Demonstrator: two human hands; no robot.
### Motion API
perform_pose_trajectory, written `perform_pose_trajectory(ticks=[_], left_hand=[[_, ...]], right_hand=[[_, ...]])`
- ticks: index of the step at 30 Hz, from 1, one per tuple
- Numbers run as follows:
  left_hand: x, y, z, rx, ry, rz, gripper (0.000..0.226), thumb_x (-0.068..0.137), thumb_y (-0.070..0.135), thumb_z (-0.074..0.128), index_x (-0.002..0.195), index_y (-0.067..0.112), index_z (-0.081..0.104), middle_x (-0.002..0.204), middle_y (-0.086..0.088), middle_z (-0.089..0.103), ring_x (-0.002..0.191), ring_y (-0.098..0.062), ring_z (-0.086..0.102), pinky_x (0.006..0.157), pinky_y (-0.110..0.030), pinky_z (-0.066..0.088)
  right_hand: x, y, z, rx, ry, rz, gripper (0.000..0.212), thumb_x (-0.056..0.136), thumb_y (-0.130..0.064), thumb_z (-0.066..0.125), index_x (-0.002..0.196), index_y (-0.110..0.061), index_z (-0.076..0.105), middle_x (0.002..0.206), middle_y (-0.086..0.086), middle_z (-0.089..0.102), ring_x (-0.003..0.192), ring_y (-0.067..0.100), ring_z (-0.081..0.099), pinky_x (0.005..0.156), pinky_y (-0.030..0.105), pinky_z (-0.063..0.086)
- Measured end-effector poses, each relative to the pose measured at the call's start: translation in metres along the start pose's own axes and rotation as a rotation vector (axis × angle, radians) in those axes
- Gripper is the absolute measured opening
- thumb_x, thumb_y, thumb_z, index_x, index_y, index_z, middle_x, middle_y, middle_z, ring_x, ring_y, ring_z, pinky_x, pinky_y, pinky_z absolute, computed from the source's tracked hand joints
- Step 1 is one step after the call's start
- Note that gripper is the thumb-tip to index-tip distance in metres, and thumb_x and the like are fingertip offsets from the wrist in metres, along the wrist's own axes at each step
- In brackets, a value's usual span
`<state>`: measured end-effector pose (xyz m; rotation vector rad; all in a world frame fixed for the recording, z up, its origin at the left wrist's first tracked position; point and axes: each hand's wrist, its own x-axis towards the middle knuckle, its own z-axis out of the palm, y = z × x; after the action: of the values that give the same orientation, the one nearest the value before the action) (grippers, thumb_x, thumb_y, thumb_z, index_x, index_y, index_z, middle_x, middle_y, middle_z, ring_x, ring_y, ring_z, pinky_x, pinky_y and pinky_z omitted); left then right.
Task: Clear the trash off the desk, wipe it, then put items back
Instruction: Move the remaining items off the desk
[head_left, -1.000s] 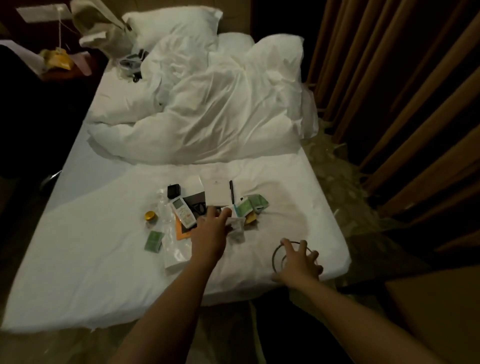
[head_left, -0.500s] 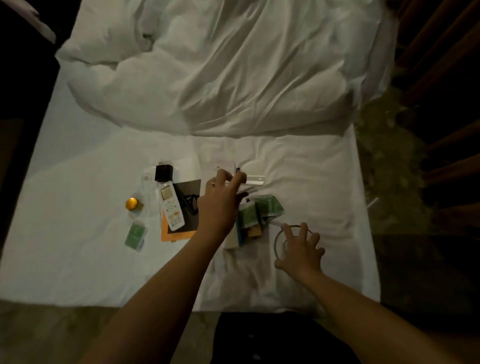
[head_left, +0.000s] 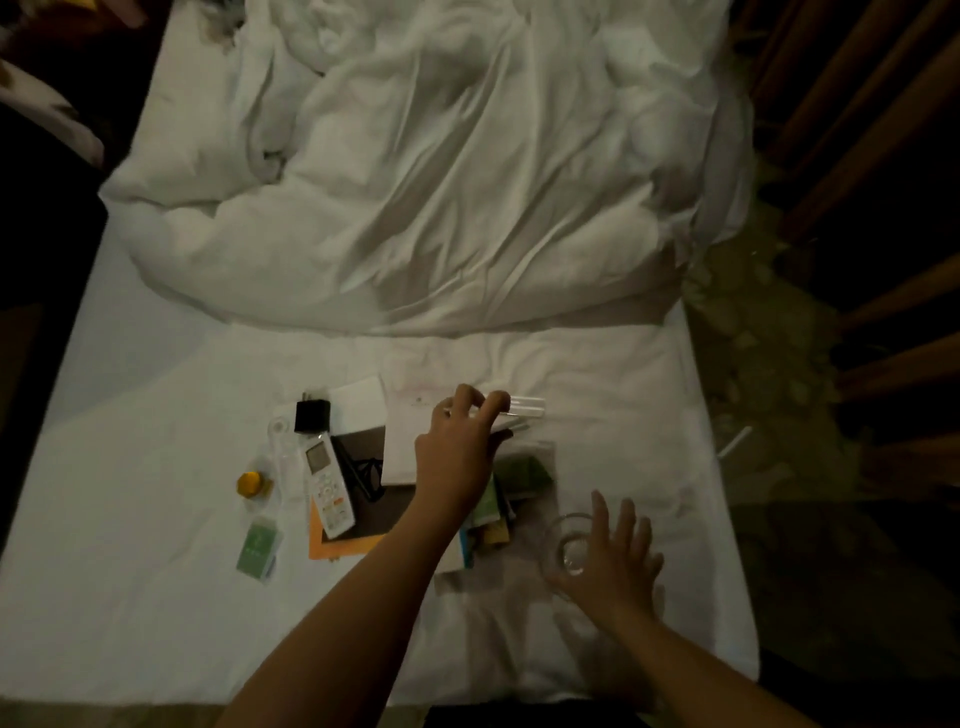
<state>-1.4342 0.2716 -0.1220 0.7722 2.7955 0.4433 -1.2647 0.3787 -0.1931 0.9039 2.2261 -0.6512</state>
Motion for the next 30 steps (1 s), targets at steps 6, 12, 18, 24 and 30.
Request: perform_pose_trajectory(ticks=[6, 12, 18, 24, 30], left_hand=[[0.028, 0.009, 0.019, 0.034, -0.087, -0.03, 0.052, 0.085, 0.045, 0.065, 0.129, 0.032, 0.042, 0.136, -0.004, 0.041, 0.131, -0.037, 0.036, 0.084, -0.049, 0.053], [0.027, 0.012, 0.025, 0.172, -0.216, 0.006, 0.078, 0.082, 0.051, 0.064, 0.145, 0.031, 0.022, 0.15, -0.007, 0.024, 0.135, -0.032, 0.03, 0.102, -0.043, 0.038], [0.017, 0.007, 0.021, 0.159, -0.335, -0.063, 0.08, 0.083, 0.046, 0.066, 0.146, 0.03, 0.019, 0.149, -0.004, 0.021, 0.129, -0.027, 0.036, 0.099, -0.04, 0.041], [-0.002, 0.002, 0.01, 0.156, -0.374, -0.099, 0.072, 0.085, 0.043, 0.064, 0.142, 0.028, 0.023, 0.139, -0.005, 0.03, 0.117, -0.026, 0.044, 0.09, -0.038, 0.044], [-0.018, 0.003, -0.004, 0.16, -0.363, -0.041, 0.066, 0.086, 0.042, 0.063, 0.139, 0.027, 0.026, 0.136, -0.005, 0.032, 0.115, -0.027, 0.045, 0.088, -0.04, 0.044]], right_hand=[[0.016, -0.003, -0.032, 0.057, 0.06, 0.041, 0.105, 0.076, -0.061, 0.062, 0.148, -0.029, -0.008, 0.154, 0.013, -0.008, 0.142, 0.035, 0.001, 0.11, 0.05, 0.024], [0.025, -0.006, -0.037, 0.094, 0.035, 0.012, 0.101, 0.078, -0.053, 0.064, 0.148, -0.023, -0.002, 0.154, 0.011, -0.003, 0.14, 0.033, 0.004, 0.108, 0.049, 0.027], [0.022, -0.009, -0.048, 0.075, 0.029, 0.014, 0.097, 0.079, -0.055, 0.065, 0.146, -0.015, 0.008, 0.151, 0.012, 0.005, 0.137, 0.032, 0.013, 0.107, 0.046, 0.031], [0.007, -0.01, -0.054, -0.043, 0.047, 0.077, 0.072, 0.082, -0.05, 0.062, 0.138, -0.015, 0.032, 0.138, 0.007, 0.036, 0.124, 0.027, 0.037, 0.099, 0.04, 0.041], [-0.016, -0.019, -0.059, 0.004, 0.159, 0.102, 0.069, 0.085, -0.05, 0.058, 0.14, -0.02, 0.029, 0.143, 0.006, 0.034, 0.121, 0.027, 0.04, 0.096, 0.041, 0.043]])
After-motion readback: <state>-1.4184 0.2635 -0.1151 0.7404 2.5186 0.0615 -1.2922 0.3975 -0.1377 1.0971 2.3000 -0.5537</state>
